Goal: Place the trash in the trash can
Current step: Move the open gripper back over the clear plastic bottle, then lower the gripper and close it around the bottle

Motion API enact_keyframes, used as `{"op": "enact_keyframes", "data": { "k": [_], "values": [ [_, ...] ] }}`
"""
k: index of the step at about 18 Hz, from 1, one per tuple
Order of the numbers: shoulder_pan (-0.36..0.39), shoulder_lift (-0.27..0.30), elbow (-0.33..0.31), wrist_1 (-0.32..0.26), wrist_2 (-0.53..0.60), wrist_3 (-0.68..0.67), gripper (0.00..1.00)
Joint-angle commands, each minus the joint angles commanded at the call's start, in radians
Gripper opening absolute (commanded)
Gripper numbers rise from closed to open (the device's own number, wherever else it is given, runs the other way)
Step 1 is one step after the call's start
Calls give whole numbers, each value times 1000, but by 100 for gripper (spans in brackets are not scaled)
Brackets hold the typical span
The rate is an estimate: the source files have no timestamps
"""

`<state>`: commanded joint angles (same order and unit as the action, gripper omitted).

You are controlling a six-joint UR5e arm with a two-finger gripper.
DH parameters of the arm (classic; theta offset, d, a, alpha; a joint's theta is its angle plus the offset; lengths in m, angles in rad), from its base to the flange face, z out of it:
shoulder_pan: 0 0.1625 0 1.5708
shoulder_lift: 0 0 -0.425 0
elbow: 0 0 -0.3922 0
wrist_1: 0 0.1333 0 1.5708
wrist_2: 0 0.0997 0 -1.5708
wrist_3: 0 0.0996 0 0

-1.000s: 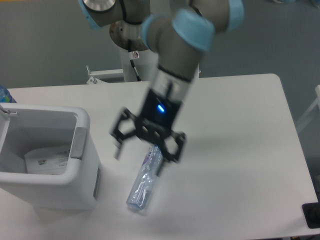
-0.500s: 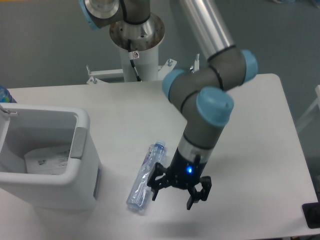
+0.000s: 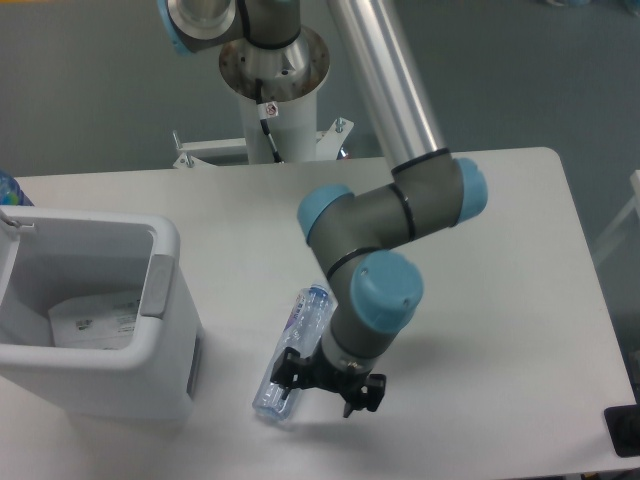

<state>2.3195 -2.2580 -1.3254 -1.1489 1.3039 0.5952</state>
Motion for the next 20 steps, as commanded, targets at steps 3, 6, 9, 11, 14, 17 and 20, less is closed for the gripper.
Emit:
{"op": "enact_keyframes", "data": {
  "k": [3, 6, 9, 11, 14, 17, 20],
  "values": [
    [-20, -21, 0, 0, 3, -2, 100],
    [-34, -31, -9, -2, 3, -9, 100],
    [-42, -45, -11, -3, 27, -12, 100],
    [-42, -46, -11, -11, 44, -12, 87],
    [-43, -45, -5, -17, 43, -17, 62],
    [-42, -42, 2, -15, 45, -21, 38],
    [-42, -32, 12, -15, 43, -21, 19]
  ]
}}
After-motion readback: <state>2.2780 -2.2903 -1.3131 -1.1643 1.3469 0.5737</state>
